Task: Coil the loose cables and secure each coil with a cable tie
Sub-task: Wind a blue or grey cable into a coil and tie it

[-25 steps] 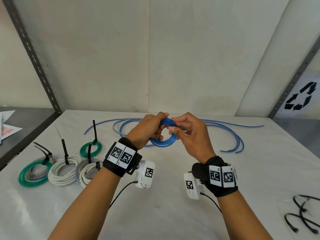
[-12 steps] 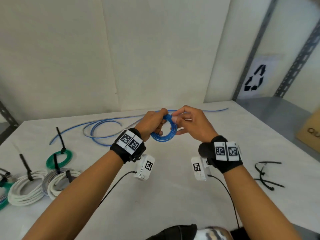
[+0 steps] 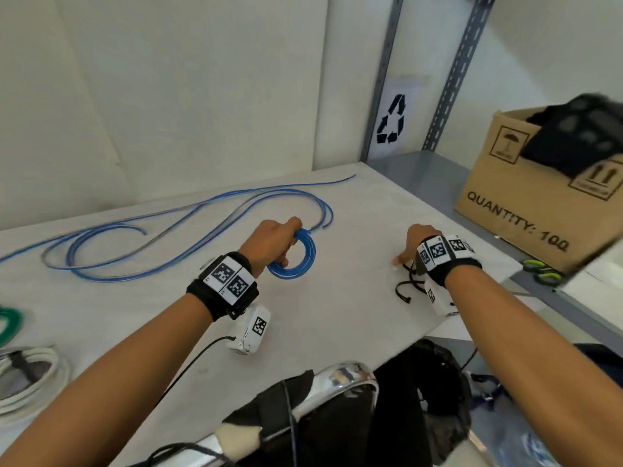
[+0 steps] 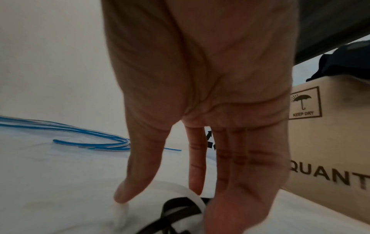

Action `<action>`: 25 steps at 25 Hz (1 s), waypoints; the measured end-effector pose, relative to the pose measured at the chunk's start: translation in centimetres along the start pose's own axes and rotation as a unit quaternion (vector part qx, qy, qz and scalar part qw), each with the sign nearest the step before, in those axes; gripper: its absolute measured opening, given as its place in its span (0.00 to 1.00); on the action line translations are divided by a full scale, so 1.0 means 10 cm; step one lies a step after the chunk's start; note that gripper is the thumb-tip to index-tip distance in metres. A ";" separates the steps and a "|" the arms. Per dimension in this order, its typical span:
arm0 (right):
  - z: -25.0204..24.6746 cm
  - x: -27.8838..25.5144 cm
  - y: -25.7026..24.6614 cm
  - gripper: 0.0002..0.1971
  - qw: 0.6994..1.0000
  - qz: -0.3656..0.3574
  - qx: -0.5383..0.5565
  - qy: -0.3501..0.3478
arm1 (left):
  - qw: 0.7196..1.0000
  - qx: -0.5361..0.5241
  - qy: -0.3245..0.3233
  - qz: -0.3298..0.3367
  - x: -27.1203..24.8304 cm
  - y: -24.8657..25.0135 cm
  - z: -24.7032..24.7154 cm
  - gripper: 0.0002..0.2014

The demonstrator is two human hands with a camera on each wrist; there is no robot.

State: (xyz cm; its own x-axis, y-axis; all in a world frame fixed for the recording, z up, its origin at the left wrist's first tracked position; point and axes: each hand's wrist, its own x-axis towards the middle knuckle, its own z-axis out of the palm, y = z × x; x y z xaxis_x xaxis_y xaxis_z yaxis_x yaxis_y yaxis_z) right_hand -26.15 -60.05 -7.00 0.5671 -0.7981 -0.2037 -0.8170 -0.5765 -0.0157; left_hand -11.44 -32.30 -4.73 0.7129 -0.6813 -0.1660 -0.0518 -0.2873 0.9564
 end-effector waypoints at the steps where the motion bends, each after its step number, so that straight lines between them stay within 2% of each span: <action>1: 0.03 -0.01 0.06 0.29 1.000 0.003 -0.006 -0.004 | 1.000 -0.004 0.000 0.006 -0.02 0.01 0.00 0.19; 7: 0.10 -0.05 -0.11 0.24 0.999 -0.035 -0.016 0.006 | 1.000 -0.024 -0.009 0.006 -0.09 -0.04 -0.02 0.19; 10: 0.09 -0.01 -0.30 0.22 1.000 -0.021 0.017 0.003 | 0.999 -0.036 -0.003 0.002 -0.09 -0.06 -0.08 0.20; 16: -0.03 0.09 -0.47 0.12 0.995 0.007 0.075 0.064 | 0.995 -0.088 0.032 -0.015 -0.02 -0.10 -0.23 0.19; 18: -0.13 0.14 -0.49 0.12 0.990 0.009 0.099 0.104 | 0.993 -0.111 0.050 -0.012 0.00 -0.10 -0.27 0.18; 21: -0.30 0.20 -0.56 0.15 0.970 -0.011 0.209 0.125 | 0.988 -0.132 0.073 -0.004 -0.01 -0.05 -0.33 0.19; 25: -0.46 -0.01 -0.90 0.10 0.902 -0.115 0.407 0.087 | 0.988 -0.134 0.080 0.000 -0.03 -0.04 -0.38 0.18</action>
State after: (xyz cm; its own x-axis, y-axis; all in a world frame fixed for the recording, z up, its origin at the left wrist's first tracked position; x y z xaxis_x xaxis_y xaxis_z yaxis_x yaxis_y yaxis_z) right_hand -18.37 -55.61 -2.32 0.6819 -0.7296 0.0516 -0.4422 -0.4674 -0.7655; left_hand -8.96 -29.45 -4.11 0.8155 -0.5601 -0.1458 0.1189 -0.0843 0.9893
